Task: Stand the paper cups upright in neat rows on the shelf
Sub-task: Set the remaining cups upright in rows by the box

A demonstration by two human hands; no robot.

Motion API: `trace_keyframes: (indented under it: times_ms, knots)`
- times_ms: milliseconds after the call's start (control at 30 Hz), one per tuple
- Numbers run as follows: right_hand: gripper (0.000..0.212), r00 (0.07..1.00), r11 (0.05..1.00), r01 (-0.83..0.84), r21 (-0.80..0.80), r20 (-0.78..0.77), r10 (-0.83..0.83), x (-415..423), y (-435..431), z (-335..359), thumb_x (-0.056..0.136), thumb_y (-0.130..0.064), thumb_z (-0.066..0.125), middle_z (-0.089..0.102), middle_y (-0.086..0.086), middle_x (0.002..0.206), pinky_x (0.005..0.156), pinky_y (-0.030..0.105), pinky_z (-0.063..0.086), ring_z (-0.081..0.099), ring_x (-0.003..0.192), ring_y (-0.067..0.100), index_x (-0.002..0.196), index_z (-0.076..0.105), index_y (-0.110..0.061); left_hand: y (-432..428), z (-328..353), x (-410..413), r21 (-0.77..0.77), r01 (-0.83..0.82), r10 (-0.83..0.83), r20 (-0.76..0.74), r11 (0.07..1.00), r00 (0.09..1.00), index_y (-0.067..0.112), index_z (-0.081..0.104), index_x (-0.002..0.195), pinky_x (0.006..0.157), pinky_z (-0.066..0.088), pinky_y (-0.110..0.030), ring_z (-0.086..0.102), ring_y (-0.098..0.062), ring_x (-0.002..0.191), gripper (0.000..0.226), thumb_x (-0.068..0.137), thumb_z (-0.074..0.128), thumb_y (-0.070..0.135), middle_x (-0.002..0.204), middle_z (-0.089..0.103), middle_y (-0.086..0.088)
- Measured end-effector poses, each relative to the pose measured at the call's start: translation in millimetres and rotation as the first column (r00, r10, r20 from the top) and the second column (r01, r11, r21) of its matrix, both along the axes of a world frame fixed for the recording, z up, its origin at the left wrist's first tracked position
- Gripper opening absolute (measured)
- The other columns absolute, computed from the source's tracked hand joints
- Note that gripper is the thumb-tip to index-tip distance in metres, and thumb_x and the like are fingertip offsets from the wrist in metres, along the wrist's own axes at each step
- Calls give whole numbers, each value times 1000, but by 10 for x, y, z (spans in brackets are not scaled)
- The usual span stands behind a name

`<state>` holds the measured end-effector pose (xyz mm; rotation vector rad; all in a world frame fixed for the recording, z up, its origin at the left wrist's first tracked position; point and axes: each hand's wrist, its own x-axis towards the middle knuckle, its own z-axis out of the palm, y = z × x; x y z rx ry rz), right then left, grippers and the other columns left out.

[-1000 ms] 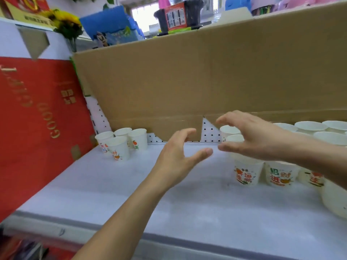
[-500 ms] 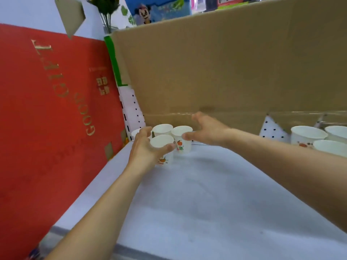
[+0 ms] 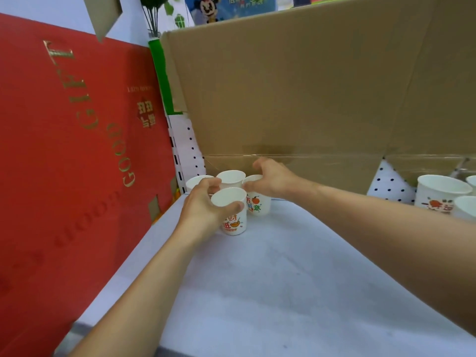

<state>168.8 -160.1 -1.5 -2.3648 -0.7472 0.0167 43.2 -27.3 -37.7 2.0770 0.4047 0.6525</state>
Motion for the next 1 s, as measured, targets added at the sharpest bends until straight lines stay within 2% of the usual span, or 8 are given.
trace_keyframes:
  times_ms: [100, 200, 300, 433, 567, 700, 800, 1000]
  knots:
    - [71, 999, 997, -36, -71, 20, 37, -55, -3, 3, 70, -39, 75, 56, 4, 127, 87, 39, 50, 54, 107, 22, 130, 45, -16, -6, 22, -112, -6, 15, -15, -46, 1000, 999, 26, 53, 125, 82, 50, -31, 57, -13, 104, 72, 62, 86, 33, 110, 58, 9]
    - [78, 997, 991, -72, -110, 25, 75, -146, -120, 56, 69, -40, 77, 53, 3, 132, 92, 41, 48, 52, 116, 24, 134, 41, -18, -31, 69, -241, -20, 70, -72, -93, 997, 993, 27, 56, 124, 71, 46, -24, 57, -9, 100, 71, 60, 85, 35, 110, 59, 11]
    - [85, 987, 985, -157, -74, -45, 154, -325, -457, 167, 69, -38, 81, 50, 1, 135, 96, 36, 46, 51, 119, 19, 139, 37, -21, -147, 135, -354, -2, 101, -100, -132, 995, 986, 27, 60, 122, 69, 44, -20, 57, -2, 95, 63, 64, 84, 32, 112, 62, 9]
    - [83, 945, 958, -286, 8, -162, 284, -669, -1313, 439, 68, -37, 82, 61, -9, 117, 79, 18, 48, 61, 100, 3, 137, 39, -26, -544, 202, -500, -31, 164, -166, -113, 986, 980, 28, 61, 115, 71, 43, -16, 58, 0, 95, 55, 65, 84, 29, 111, 63, 9]
    - [76, 958, 959, -274, -74, -108, 266, -987, -2310, 624, 63, -43, 83, 62, -19, 109, 72, 10, 46, 58, 95, -10, 129, 46, -37, -1271, 257, -607, -34, 293, -295, -61, 955, 954, 33, 60, 110, 65, 44, -8, 59, 8, 84, 51, 66, 84, 34, 105, 62, 11]
    - [75, 981, 966, -192, -174, -7, 194, -1256, -3220, 653, 56, -56, 79, 60, -24, 109, 78, 17, 44, 55, 97, -11, 123, 47, -45, -2093, 238, -701, -37, 423, -424, -34, 906, 905, 36, 59, 109, 57, 40, -1, 55, 13, 81, 51, 65, 84, 40, 104, 60, 13]
    - [73, 989, 958, -108, -265, 66, 130, -1416, -3760, 595, 54, -62, 75, 59, -27, 108, 77, 19, 45, 55, 96, -10, 119, 45, -50, -2645, 204, -746, -2, 475, -474, -57, 880, 878, 41, 56, 110, 59, 43, -8, 55, 10, 84, 57, 60, 82, 50, 104, 57, 17]
    - [70, 979, 924, -46, -379, 166, 117, -1506, -4316, 373, 64, -51, 78, 51, -20, 114, 89, 24, 42, 49, 104, 1, 123, 42, -40, -3409, 159, -664, 98, 457, -451, -77, 884, 889, 37, 54, 111, 79, 51, -29, 55, -5, 94, 64, 56, 81, 57, 106, 55, 13]
